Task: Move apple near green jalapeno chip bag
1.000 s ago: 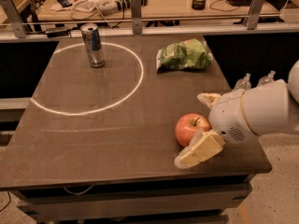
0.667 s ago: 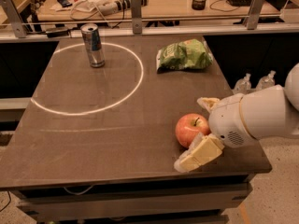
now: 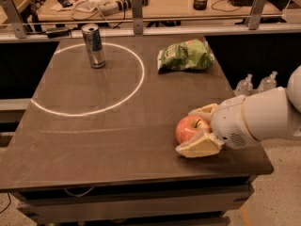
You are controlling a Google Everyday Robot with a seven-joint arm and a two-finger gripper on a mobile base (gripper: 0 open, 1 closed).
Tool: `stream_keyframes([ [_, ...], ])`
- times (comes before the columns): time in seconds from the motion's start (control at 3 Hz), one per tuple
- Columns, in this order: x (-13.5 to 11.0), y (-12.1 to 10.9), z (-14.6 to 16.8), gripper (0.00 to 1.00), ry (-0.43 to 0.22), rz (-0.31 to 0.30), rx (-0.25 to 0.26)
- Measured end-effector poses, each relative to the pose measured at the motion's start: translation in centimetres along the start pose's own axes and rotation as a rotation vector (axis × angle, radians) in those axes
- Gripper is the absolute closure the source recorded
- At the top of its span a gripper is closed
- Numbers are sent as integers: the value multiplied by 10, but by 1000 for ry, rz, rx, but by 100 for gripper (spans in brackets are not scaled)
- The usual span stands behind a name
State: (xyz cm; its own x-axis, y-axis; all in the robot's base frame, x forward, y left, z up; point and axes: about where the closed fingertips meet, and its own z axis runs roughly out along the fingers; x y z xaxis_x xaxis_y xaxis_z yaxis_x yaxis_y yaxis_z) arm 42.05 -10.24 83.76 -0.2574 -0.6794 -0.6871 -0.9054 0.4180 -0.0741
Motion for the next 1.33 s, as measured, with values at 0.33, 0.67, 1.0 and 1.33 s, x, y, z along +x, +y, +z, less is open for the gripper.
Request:
stream_keyframes([
  [0.33,1,-3,-3,65,-4,6,7],
  [0.67,-5,-21,-19,88,-11,65,65],
  [1.0,-7,-60,-35,100,-14,167,154],
  [1.33,-6,-105,-35,100,-8,250,185],
])
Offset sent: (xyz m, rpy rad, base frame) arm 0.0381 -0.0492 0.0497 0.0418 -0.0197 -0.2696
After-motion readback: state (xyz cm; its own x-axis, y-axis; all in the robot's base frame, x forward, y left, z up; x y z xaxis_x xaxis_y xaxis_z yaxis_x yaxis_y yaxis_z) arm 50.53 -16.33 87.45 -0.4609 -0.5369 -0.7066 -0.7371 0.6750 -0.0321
